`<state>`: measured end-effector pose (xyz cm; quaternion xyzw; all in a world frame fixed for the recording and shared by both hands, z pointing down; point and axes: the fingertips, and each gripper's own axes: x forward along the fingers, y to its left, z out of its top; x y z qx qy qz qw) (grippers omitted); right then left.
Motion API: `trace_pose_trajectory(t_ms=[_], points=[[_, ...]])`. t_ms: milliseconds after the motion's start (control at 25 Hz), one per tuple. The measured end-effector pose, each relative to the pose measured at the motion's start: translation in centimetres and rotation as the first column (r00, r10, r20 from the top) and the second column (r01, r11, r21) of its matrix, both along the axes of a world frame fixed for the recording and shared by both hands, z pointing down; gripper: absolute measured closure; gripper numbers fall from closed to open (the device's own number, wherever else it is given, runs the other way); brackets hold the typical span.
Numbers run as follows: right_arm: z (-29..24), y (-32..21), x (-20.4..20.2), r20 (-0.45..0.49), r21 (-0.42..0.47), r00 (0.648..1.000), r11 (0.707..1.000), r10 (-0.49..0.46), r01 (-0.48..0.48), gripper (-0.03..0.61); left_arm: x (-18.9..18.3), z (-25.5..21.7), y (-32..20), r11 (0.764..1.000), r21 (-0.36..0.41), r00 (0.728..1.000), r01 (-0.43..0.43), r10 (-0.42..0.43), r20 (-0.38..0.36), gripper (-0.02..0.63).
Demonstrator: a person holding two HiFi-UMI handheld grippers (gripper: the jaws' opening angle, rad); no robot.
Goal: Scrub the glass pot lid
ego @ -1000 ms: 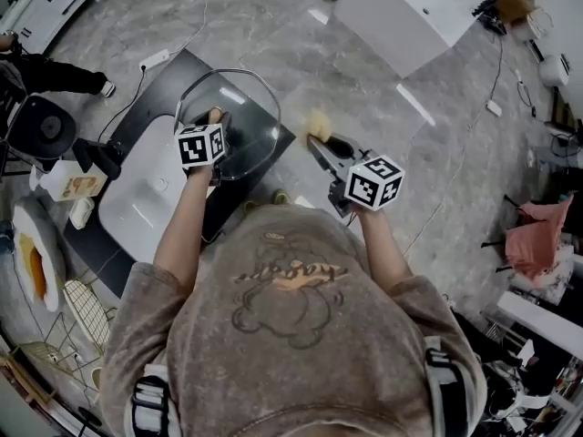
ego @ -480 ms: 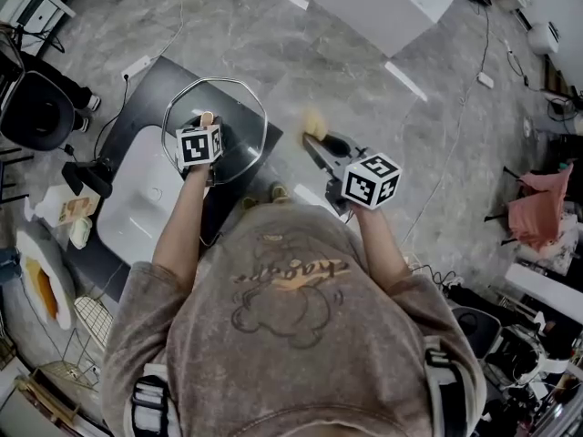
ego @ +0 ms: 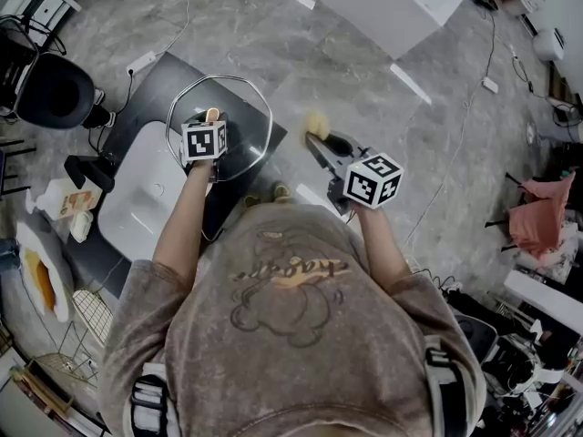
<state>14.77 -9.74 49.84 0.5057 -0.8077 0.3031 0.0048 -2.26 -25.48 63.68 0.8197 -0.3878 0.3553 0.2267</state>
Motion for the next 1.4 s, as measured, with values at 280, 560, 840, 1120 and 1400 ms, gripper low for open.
trace_pose_trajectory(t_ms=[280,560,840,1120,1400], points=[[-0.8,-1.4,-1.7,-0.001,0.015,0.996,0.996,-0.089,0.089,0.522,-0.2,-5.9,-0.1,0.998,0.067,0.994,0.021,-0.014,-0.111,0.43],[-2.0,-3.2,-5.0,-0.005,0.04,0.975,0.974,-0.222,0.222,0.522,-3.2,-13.3,0.8,0.983,0.164,0.973,0.087,-0.048,-0.225,0.43],[-2.1,-4.6,-9.2,-0.027,0.055,0.946,0.944,-0.323,0.324,0.522,-6.8,-17.5,3.6,0.969,0.197,0.933,0.148,-0.071,-0.352,0.43],[-2.9,-6.0,-12.2,-0.105,0.095,0.938,0.936,-0.33,0.34,0.522,-10.8,-20.9,6.7,0.917,0.287,0.863,0.278,-0.108,-0.493,0.431],[-3.3,-7.0,-12.4,-0.115,0.163,0.966,0.955,-0.23,0.247,0.522,-12.3,-19.1,8.3,0.891,0.293,0.845,0.348,-0.163,-0.509,0.582]])
